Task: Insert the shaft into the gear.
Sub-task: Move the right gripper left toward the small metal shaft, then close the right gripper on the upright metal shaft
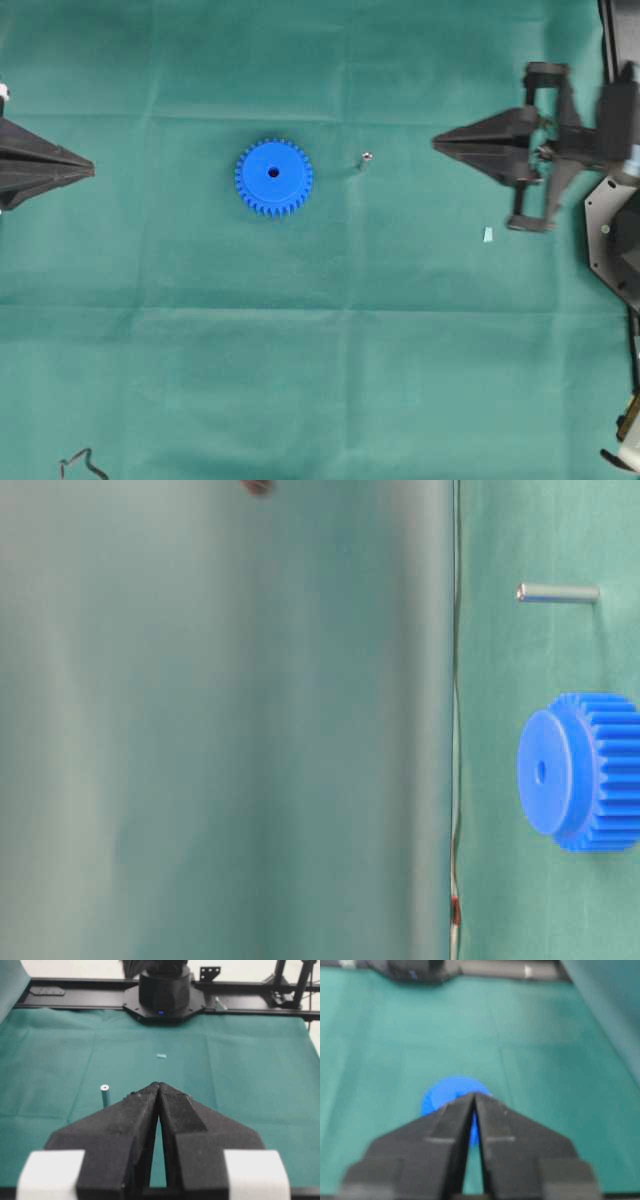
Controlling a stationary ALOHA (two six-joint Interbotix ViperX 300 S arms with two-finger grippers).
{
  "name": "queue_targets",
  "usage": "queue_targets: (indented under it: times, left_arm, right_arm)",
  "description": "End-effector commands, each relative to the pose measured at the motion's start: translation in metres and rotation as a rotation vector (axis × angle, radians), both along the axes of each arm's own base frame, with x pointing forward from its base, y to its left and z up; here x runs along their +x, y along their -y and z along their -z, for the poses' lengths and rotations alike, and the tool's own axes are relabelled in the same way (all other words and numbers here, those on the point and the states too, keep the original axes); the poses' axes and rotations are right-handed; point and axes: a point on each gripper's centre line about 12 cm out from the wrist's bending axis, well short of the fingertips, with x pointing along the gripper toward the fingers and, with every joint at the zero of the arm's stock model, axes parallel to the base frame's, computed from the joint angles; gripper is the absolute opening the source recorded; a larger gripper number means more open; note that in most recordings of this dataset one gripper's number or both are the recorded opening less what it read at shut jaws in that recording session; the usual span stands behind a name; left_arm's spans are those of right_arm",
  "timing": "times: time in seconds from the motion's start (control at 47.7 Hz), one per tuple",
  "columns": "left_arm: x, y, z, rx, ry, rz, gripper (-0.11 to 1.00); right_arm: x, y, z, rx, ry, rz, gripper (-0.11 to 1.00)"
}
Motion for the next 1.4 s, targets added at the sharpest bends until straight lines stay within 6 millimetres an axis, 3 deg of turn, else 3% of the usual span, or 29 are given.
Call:
queue_targets:
  times: [0.0,0.168,0.231,0.377,0.587,0.985,1.174,1.279,1.383]
  left_arm:
    - [0.002,0.001,-0.010,0.003,0.028,0.003,0.00]
    - [0.002,0.000,-0.009,0.003,0.021,0.002,0.00]
    - [0.003,0.000,-0.009,0.003,0.021,0.002,0.00]
    - [0.002,0.000,-0.009,0.005,0.020,0.002,0.00]
    - [0.003,0.000,-0.008,0.003,0.018,0.002,0.00]
    - [0.003,0.000,-0.009,0.005,0.020,0.002,0.00]
    - [0.003,0.000,-0.008,0.001,0.018,0.002,0.00]
    - [0.002,0.000,-0.008,0.003,0.014,0.002,0.00]
    - [0.002,0.000,-0.008,0.002,0.011,0.002,0.00]
  right_arm:
    - [0.014,0.011,0.005,0.015,-0.005,0.041,0.32]
    - [0.032,0.024,0.034,0.034,-0.069,0.084,0.83]
    - [0.038,0.026,0.045,0.041,-0.094,0.090,0.91]
    - [0.048,0.031,0.070,0.072,-0.147,0.120,0.84]
    - [0.055,0.036,0.099,0.113,-0.199,0.155,0.84]
    - [0.068,0.039,0.129,0.161,-0.234,0.181,0.83]
    - [0.073,0.040,0.132,0.166,-0.239,0.181,0.83]
    - [0.071,0.040,0.134,0.171,-0.247,0.182,0.77]
    - [0.070,0.037,0.135,0.182,-0.259,0.179,0.62]
